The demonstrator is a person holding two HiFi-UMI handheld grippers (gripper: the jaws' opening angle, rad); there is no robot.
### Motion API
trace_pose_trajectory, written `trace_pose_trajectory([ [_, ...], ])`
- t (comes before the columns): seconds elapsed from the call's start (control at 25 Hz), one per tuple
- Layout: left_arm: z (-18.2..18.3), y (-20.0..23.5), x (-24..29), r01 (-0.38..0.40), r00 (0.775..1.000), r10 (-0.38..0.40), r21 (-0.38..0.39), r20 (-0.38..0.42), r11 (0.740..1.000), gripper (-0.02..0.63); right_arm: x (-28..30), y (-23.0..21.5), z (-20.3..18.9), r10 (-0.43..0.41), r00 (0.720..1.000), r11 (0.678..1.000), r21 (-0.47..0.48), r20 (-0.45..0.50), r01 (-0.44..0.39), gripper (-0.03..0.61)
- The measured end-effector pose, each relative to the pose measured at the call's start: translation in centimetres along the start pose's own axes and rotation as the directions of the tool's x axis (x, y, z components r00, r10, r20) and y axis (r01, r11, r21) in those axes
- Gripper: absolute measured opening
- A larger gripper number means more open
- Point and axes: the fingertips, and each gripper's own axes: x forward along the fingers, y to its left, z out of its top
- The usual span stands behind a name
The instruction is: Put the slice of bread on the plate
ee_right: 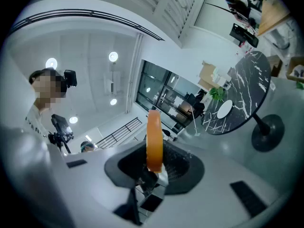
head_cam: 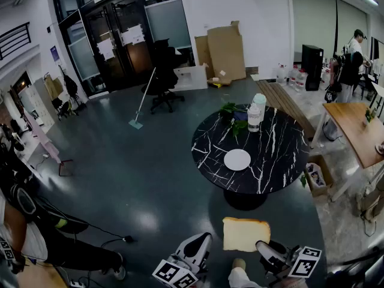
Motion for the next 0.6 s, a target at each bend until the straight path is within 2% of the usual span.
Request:
trace_pose_trajectory([
  [0.28,0.0,3.4,6.8,0.011,1.000,-0.011,-0.007,0.005,1.000,0.006,3.3,-5.2,4.4,-0.012,1.000,1.000,0.002,-0.003,0.012,0.089],
  [0.6,-0.4,7.5,12.1,-0.026,0.999,0.026,0.009,0.023,1.000,0.006,5.6,-10.0,8.5,-0.038,0.999,0.999,-0.002,-0.017,0.038,0.089],
])
